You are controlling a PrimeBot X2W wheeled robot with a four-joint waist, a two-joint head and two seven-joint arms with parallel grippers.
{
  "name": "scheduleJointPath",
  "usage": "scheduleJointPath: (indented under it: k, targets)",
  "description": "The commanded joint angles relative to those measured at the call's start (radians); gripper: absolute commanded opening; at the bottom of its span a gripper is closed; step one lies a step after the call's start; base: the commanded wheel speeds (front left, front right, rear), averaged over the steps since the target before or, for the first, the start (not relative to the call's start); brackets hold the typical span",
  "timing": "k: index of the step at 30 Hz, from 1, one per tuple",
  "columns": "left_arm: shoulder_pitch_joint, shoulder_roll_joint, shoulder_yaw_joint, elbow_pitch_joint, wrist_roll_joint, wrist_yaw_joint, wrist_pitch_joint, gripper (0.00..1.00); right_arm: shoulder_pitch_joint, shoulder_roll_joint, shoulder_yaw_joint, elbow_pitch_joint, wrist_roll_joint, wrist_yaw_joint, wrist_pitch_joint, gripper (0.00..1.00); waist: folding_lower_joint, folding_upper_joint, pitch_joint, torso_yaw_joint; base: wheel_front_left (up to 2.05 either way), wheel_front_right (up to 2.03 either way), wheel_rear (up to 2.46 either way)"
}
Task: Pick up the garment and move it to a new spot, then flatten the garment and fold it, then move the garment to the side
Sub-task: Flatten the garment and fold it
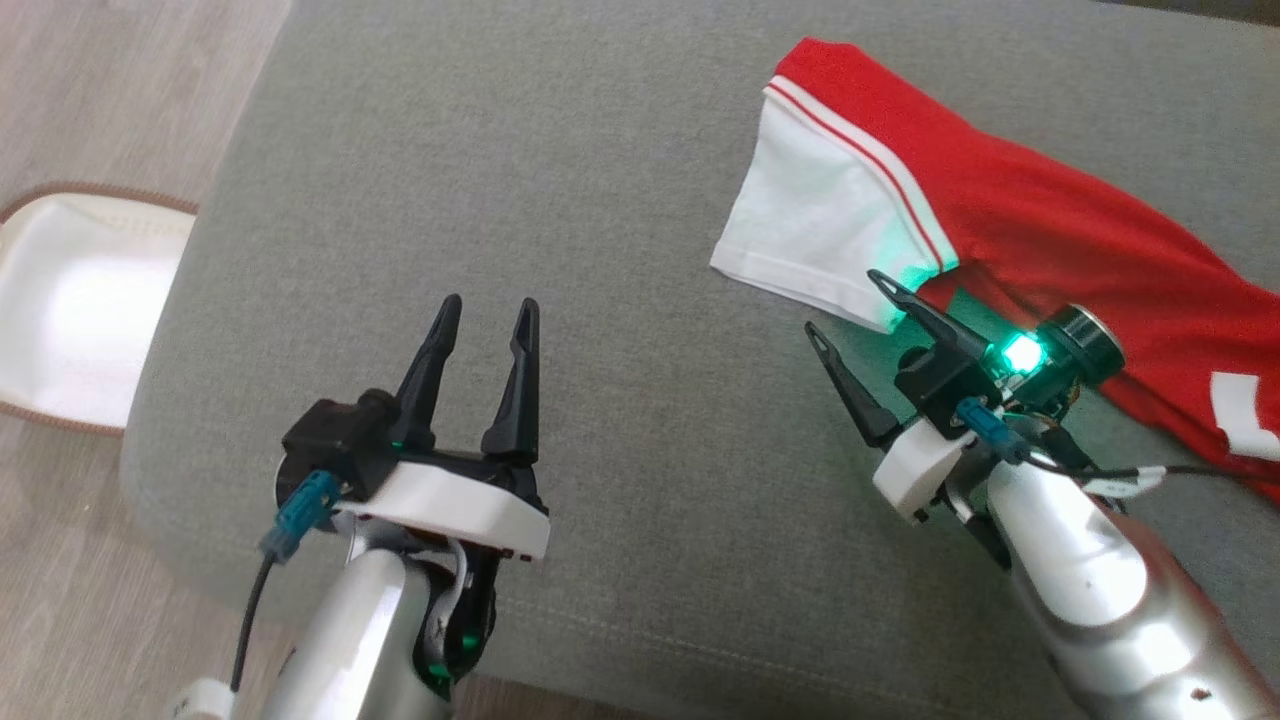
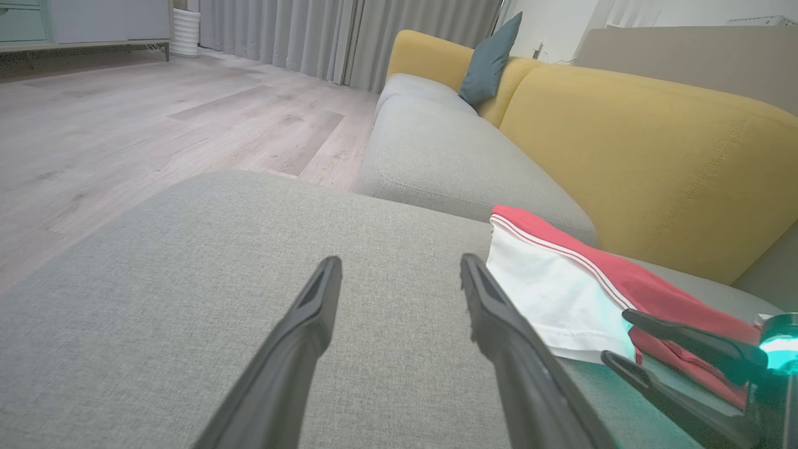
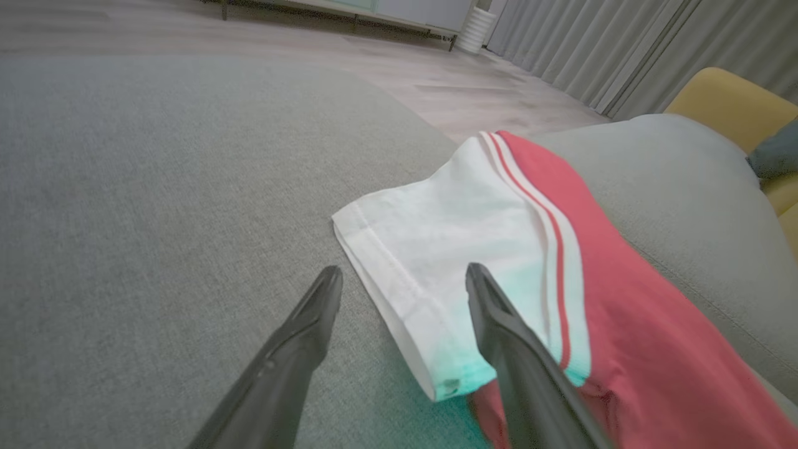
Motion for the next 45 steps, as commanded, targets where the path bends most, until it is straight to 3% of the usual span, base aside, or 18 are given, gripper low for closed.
scheduleJointPath:
  k: [1,16,17,18,25,33,40,45]
  targets:
    - [-0.039,0.007,0.024,-0.035,-0.01,0.007,-0.005,1.0,-0.033,-0.004,0.025,-0.008,-0.006,0.003,-0.002,1.0,0.0,0.0,0.012,0.014,0.0,0.0,0.0]
    - [-0.068,0.007,-0.002,-0.045,-0.031,0.019,-0.005,1.0,-0.152,-0.018,0.032,0.187,-0.1,0.003,0.026,1.0,0.0,0.0,0.081,0.05,0.0,0.0,0.0]
    - [-0.07,0.007,-0.003,-0.044,-0.031,0.019,-0.005,1.0,-0.156,-0.015,0.032,0.196,-0.096,0.003,0.022,0.63,0.0,0.0,0.084,0.051,0.0,0.0,0.0]
    - [-0.071,0.007,-0.003,-0.043,-0.031,0.019,-0.005,1.0,-0.16,-0.009,0.029,0.203,-0.088,0.003,0.016,0.0,0.0,0.0,0.085,0.05,0.0,0.0,0.0]
    - [-0.068,0.007,0.009,-0.028,-0.022,0.02,-0.005,1.0,-0.176,0.058,0.051,0.178,-0.009,0.003,-0.039,0.0,0.0,0.0,0.055,0.015,0.0,0.0,0.0]
    - [-0.052,0.007,0.017,-0.019,-0.008,0.015,-0.005,1.0,-0.182,0.114,0.156,-0.006,0.116,0.003,-0.063,0.0,0.0,0.0,-0.007,-0.026,0.0,0.0,0.0]
    - [-0.029,0.007,0.032,-0.011,0.003,0.012,-0.005,1.0,-0.171,0.118,0.211,-0.187,0.201,0.003,-0.063,0.0,0.0,0.0,-0.052,-0.042,0.0,0.0,0.0]
    - [-0.015,0.007,0.039,-0.021,0.006,0.01,-0.005,1.0,-0.179,0.076,0.17,-0.339,0.251,0.003,-0.008,0.0,0.0,0.0,-0.051,-0.042,0.0,0.0,0.0]
